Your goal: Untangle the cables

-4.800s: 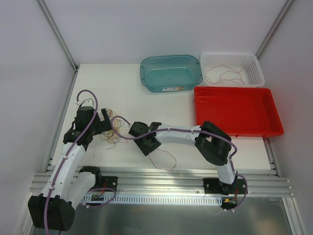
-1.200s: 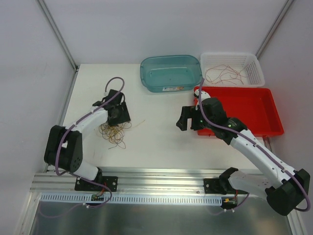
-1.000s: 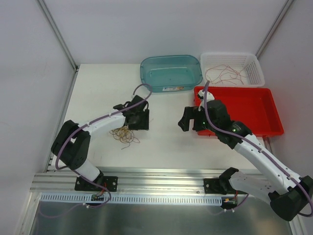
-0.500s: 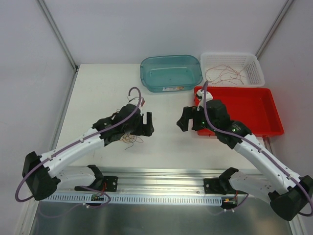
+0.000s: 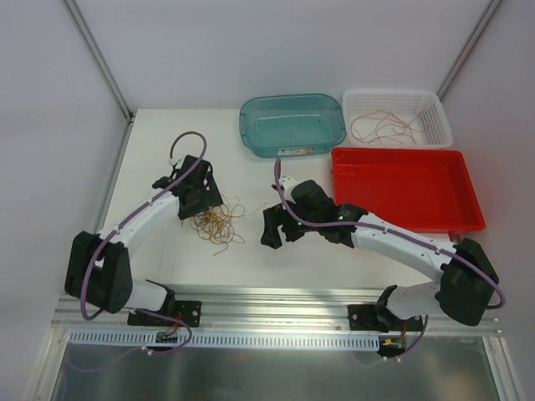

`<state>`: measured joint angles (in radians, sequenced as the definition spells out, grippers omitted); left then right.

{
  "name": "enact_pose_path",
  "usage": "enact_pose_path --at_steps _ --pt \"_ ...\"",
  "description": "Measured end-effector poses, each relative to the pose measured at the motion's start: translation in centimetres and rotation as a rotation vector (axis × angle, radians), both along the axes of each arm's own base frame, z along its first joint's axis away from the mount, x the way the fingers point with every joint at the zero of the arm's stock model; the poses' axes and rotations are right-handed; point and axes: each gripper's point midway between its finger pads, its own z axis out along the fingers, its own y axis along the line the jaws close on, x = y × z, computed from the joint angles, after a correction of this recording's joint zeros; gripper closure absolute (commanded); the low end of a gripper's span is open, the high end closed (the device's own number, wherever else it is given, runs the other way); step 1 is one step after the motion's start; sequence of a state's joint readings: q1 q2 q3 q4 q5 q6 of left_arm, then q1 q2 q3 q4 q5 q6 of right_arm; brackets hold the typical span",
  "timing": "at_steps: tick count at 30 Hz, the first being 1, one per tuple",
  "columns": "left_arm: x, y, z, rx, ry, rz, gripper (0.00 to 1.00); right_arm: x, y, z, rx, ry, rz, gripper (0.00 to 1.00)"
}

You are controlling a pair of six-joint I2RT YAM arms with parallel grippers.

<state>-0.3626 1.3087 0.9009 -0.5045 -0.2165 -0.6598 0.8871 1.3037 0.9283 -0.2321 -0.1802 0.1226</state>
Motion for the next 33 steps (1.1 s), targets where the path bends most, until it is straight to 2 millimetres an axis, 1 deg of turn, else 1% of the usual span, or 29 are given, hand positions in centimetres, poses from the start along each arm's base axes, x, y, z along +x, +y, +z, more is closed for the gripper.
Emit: enact_pose_path --at_steps 1,3,4,5,7,8,9,11,14,17,21,22,25,27,30,33 --pt "0.6 0.2 -0.5 0.012 0.018 0.011 0.22 -0.4 0.6 -0.4 -0.003 0.008 0.022 0.13" --pt "1.4 0.2 -1.5 0.025 0.052 0.017 0.27 -1.2 1.8 -0.8 -0.006 0.016 0.060 0.13" --pt "1.6 0.1 -2.0 0.026 0.072 0.015 0.35 -1.6 2.3 -0.8 -0.002 0.015 0.078 0.15" --pt "1.8 -0.3 -2.6 0.019 0.093 0.009 0.38 -1.9 2.8 -0.7 0.003 0.013 0.093 0.16" --pt "1.8 -0.8 -3.6 0.006 0.128 0.000 0.44 -2.0 3.7 -0.5 0.020 0.005 0.112 0.18" --pt "1.6 -1.1 -4.1 -0.007 0.148 -0.006 0.50 -2.1 4.2 -0.4 0.029 0.000 0.120 0.21" --pt "1.3 -1.6 -4.3 -0.017 0.162 -0.013 0.52 -2.1 4.5 -0.4 0.036 -0.003 0.127 0.22" --pt "0.7 -2.9 -4.4 -0.036 0.174 -0.042 0.53 -2.0 5.2 -0.7 0.044 -0.005 0.138 0.26" --pt "-0.6 -5.0 -4.3 -0.076 0.179 -0.088 0.53 -1.9 6.1 -1.9 0.041 0.003 0.151 0.31" --pt "-2.1 -6.3 -4.1 -0.107 0.188 -0.122 0.53 -1.7 6.5 -3.3 0.025 0.008 0.158 0.35" --pt "-2.6 -6.7 -3.7 -0.129 0.179 -0.123 0.52 -1.6 6.5 -5.2 -0.016 0.016 0.170 0.42" --pt "-2.6 -6.7 -3.5 -0.132 0.175 -0.121 0.52 -1.6 6.5 -5.6 -0.027 0.018 0.173 0.47" --pt "-2.6 -6.7 -3.3 -0.138 0.169 -0.115 0.51 -1.7 6.3 -6.6 -0.054 0.026 0.184 0.56" --pt "-2.6 -6.7 -3.3 -0.140 0.169 -0.112 0.51 -1.8 6.2 -7.0 -0.063 0.032 0.195 0.58" --pt "-2.6 -6.7 -3.3 -0.141 0.169 -0.112 0.52 -2.4 6.1 -7.5 -0.073 0.055 0.226 0.58" --pt "-2.6 -6.7 -3.3 -0.140 0.169 -0.112 0.51 -3.0 6.2 -8.6 -0.097 0.085 0.255 0.59"
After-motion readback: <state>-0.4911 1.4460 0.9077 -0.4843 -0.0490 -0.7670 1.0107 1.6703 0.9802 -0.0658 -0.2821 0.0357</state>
